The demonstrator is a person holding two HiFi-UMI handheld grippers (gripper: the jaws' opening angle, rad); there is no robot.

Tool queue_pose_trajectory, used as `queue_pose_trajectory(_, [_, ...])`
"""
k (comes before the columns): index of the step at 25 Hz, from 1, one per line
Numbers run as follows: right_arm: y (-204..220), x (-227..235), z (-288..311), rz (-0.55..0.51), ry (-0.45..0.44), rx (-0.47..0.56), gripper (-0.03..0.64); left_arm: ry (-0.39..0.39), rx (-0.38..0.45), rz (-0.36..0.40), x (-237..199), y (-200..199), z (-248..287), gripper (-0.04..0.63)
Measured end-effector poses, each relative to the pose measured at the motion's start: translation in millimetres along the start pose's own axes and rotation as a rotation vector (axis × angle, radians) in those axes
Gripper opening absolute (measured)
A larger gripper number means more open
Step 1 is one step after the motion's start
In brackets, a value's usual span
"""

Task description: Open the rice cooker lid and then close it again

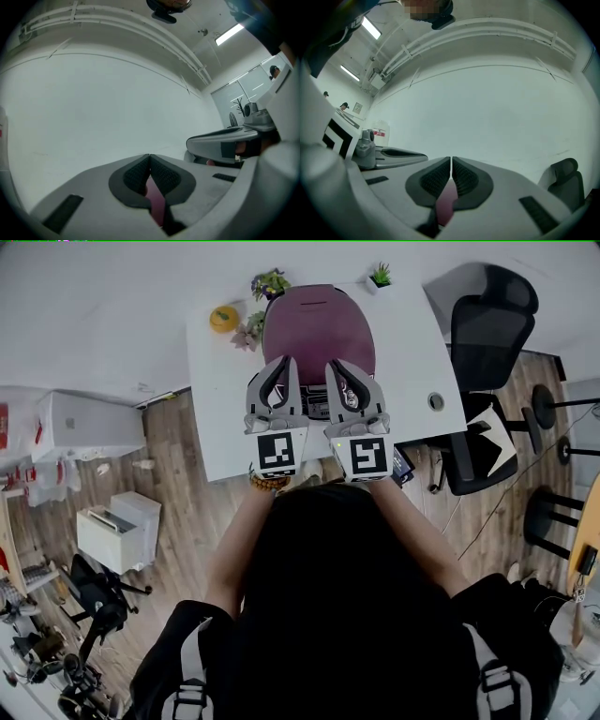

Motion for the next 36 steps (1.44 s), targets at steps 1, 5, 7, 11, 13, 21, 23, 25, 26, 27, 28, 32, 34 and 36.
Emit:
queue_pose_trajectory(1, [1.5, -2.0, -0.9, -0.005, -0.008, 0.002, 0.037, -0.005, -0.007, -0.003, -0.2, 2.6, -1.6, 0.025])
queue_pose_trajectory(5, [9.3, -5.0, -7.9, 0.000, -0.010, -0.017, 0.034, -0.006, -0.033, -0.020, 2.9, 13.3, -9.3, 0.025])
queue_pose_trajectory(7, [12.2, -5.4, -11.2, 0.000, -0.008, -0.026, 0.034, 0.000, -0.040, -0.025, 4.6, 16.5, -12.4, 0.025])
queue_pose_trajectory(11, [19.1, -7.0, -14.1, -0.007, -0.017, -0.068, 0.029, 0.005, -0.052, -0.023, 5.5, 21.1, -16.3, 0.025])
queue_pose_trajectory(13, [21.6, -6.8, -14.5, -0.012, -0.021, -0.079, 0.028, 0.010, -0.057, -0.022, 7.0, 22.6, -16.7, 0.025])
queue_pose_trajectory(21, [23.7, -10.5, -16.8, -0.002, -0.025, -0.084, 0.028, 0.051, -0.067, -0.012, 17.0, 24.9, -20.3, 0.025])
queue_pose_trajectory(23, [25.7, -10.3, -16.9, 0.000, -0.027, -0.088, 0.028, 0.057, -0.071, -0.013, 18.4, 26.9, -19.9, 0.025])
queue_pose_trajectory(25, [28.1, -10.0, -17.0, 0.002, -0.029, -0.096, 0.028, 0.059, -0.077, -0.016, 18.8, 29.2, -20.0, 0.025])
queue_pose_trajectory(26, [29.3, -10.1, -17.0, 0.004, -0.030, -0.101, 0.028, 0.059, -0.081, -0.018, 18.5, 30.2, -20.2, 0.025])
queue_pose_trajectory(27, [30.5, -10.4, -16.8, 0.006, -0.031, -0.106, 0.028, 0.058, -0.085, -0.020, 18.0, 31.4, -20.4, 0.025])
queue_pose_trajectory(28, [32.0, -10.8, -16.7, 0.009, -0.032, -0.112, 0.028, 0.057, -0.089, -0.021, 17.4, 32.6, -20.6, 0.025])
queue_pose_trajectory(32, [37.6, -11.2, -16.3, 0.018, -0.038, -0.128, 0.028, 0.056, -0.104, -0.023, 15.9, 37.4, -21.0, 0.025])
queue_pose_trajectory(34, [40.0, -11.1, -15.5, 0.019, -0.041, -0.134, 0.028, 0.055, -0.106, -0.024, 15.5, 38.9, -20.3, 0.025])
queue_pose_trajectory(36, [42.4, -11.2, -14.7, 0.017, -0.043, -0.141, 0.028, 0.055, -0.108, -0.024, 14.9, 40.0, -19.7, 0.025])
Point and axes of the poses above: the fingertips, and each gripper's own axes: z forward along the fingers, x to its right, y out of its underside, the point moved 5 cm from there along -z, backward along the fingers, and after that the axes turned 8 degrees about x, right-handed, at the moved point
